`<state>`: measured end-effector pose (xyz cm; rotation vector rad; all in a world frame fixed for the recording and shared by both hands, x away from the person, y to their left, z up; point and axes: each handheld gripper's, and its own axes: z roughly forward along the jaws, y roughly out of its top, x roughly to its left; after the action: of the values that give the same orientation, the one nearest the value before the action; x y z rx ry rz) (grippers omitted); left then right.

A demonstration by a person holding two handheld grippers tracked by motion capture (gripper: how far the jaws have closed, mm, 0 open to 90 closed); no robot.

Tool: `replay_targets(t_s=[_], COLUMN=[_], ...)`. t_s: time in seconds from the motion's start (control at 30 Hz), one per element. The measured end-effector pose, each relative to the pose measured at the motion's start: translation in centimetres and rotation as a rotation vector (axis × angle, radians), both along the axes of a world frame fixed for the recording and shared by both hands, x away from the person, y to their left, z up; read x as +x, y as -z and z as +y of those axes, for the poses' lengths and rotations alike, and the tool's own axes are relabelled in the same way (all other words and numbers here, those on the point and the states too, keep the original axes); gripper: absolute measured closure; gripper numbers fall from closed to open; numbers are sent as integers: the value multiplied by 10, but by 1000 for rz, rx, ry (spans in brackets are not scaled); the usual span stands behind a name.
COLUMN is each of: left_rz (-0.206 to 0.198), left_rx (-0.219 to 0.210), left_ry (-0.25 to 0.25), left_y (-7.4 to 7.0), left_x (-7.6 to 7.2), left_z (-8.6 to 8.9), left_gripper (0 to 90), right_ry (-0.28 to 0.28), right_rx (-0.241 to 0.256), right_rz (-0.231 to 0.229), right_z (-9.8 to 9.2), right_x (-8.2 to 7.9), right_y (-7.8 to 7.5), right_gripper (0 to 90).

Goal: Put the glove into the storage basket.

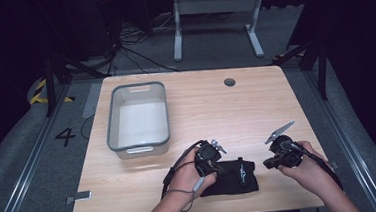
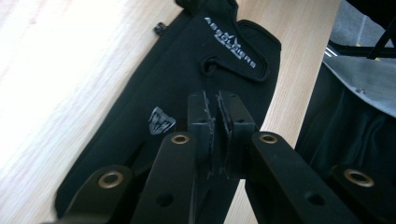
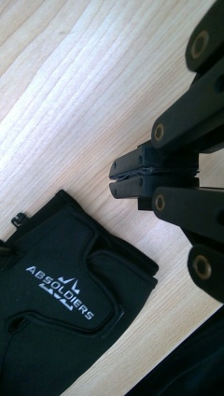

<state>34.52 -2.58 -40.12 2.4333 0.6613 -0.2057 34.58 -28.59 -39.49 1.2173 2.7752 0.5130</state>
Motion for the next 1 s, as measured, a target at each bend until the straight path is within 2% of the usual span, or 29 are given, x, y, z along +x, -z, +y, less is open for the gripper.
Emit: replay_targets(t_s=[0.07,0.23,0.27,0.4,0.5,0.6,0.67,0.83,0.97,1.0], left_rz=[4,5,-1,-31,-37,-80,-90,-92,-107,-117], left_rx=[-3,28,31,88,85,112,113,102,73,79], left_ry=[-1,1,-4,-12,-25,-33,-31,-19,19,39], left_y=[5,15,17,25,30,31,30,25,20,19], left_x=[2,7,8,11,15,16,16,14,8,7], left_z=[-5,-10,-11,-14,-14,-15,-15,-12,-13,-14], left_gripper=[851,846,847,843,839,818,805,717,626,570], right_ry=[6,15,15,15,15,14,13,13,13,12], right_rx=[4,1,0,0,1,3,3,7,13,14], right_rz=[-1,-1,-2,-4,-6,-8,-9,-15,-15,-16], right_z=[-2,-5,-5,-5,-4,-4,-4,-5,-6,-6], right_x=[-1,-3,-3,-4,-4,-4,-4,-4,-4,-4], right_y=[0,0,0,1,1,1,0,-1,-2,-2], right_gripper=[897,897,896,894,893,886,884,874,862,858])
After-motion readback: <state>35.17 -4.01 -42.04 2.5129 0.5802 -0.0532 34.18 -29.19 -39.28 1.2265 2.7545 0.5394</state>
